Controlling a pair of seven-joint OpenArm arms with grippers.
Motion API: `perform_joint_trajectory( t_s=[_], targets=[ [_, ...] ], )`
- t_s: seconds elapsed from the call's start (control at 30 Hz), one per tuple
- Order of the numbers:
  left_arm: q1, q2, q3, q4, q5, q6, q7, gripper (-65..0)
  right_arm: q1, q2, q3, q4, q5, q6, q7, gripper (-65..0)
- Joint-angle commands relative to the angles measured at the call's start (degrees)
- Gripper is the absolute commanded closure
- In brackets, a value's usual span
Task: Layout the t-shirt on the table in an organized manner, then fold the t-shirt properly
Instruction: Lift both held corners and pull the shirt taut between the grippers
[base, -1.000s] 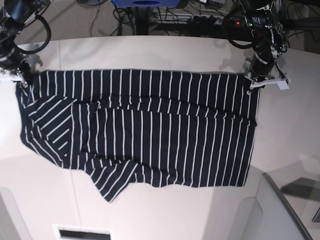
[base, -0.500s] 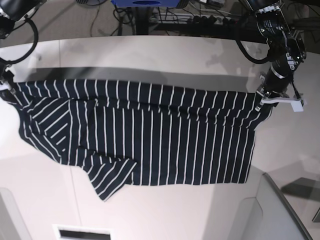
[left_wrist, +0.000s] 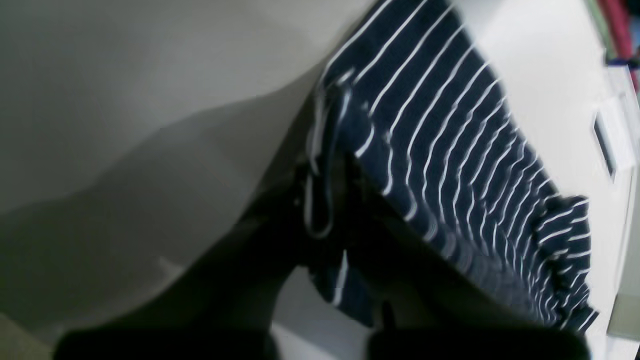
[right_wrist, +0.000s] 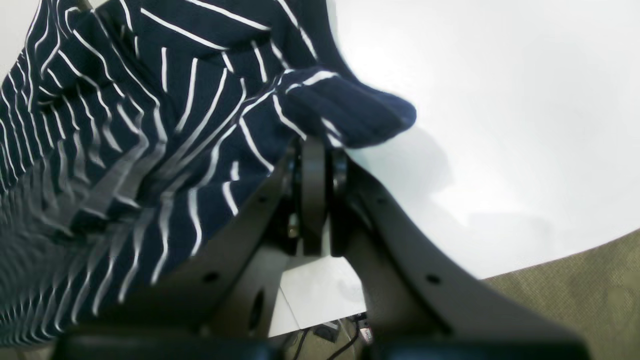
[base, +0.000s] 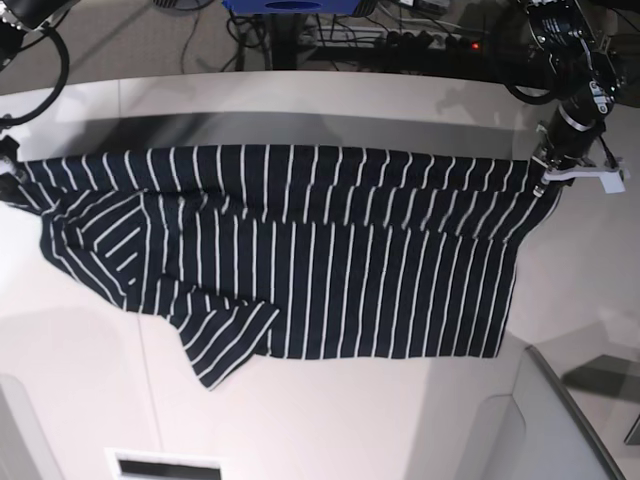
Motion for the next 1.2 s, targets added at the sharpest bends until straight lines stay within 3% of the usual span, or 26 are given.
perform_joint_trajectory(
  t_s=[0.0, 0.87, 1.17],
  targets=[
    [0.58, -0.65, -0.24, 0.91, -0.42, -0.08, -1.49, 0.0, 0.16, 0.14, 0.27, 0.57, -0.12, -0.18, 1.08, -0.8],
    [5.33, 0.23, -0.59, 0.73, -0.24, -0.26, -1.67, 0.0, -4.41, -0.48, 0.27, -3.74, -0.12, -0.18, 0.90, -0.8],
    [5.42, 0.67, -0.59, 0.64, 4.42, -0.35, -1.67, 0.0, -4.50, -0.48, 0.27, -3.82, -0.21, -0.18, 0.90, -0.8]
  ],
)
